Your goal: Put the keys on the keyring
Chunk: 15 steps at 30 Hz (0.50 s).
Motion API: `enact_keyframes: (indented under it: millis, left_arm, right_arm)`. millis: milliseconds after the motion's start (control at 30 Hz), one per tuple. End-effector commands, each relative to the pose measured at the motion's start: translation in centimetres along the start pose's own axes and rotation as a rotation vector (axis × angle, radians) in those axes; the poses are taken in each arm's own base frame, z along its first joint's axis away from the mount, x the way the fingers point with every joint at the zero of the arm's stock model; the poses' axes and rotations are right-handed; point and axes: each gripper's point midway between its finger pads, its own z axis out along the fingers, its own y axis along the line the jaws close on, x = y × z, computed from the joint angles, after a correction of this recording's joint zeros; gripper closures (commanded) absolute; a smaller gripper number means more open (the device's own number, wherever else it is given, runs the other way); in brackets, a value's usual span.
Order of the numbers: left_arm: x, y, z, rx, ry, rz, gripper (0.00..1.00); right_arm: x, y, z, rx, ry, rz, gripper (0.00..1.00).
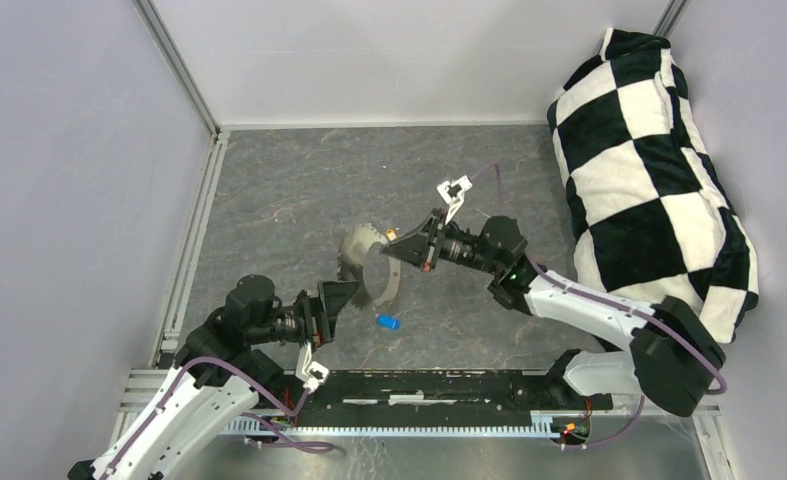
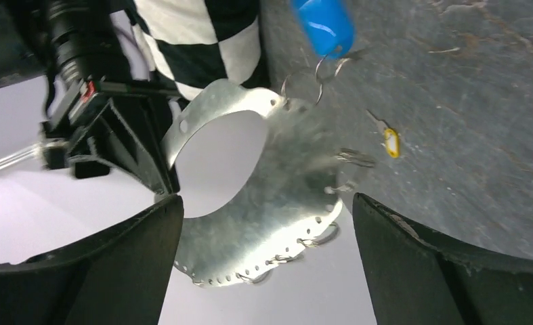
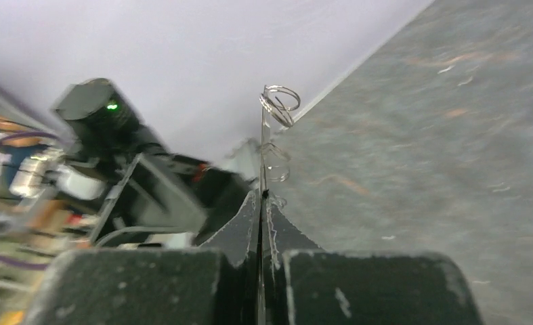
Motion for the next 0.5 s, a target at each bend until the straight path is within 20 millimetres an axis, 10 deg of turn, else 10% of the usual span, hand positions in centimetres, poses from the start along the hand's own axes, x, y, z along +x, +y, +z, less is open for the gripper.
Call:
enact_keyframes:
  millis: [0,233,467]
  left_arm:
    - [-0.7,-0.6,-1.1,0.057,0.001,0.046,0.00]
    - [-0.6,0.6,-2.1,0.008,0.006,-0.365,0.00]
    - [1.6,8.6,-2.5,-0.236,-0.061,-1.133,0.00]
  right_arm:
    - [-3.5,-0.2,-0.5,0.097,0.062,-0.416,1.00]
    - [-4.3,0.6,-3.0,0.082,0.132,-0.820,1.00]
    - [-2.5,2.1,-4.6,-0.037,0.154,-0.943,1.00]
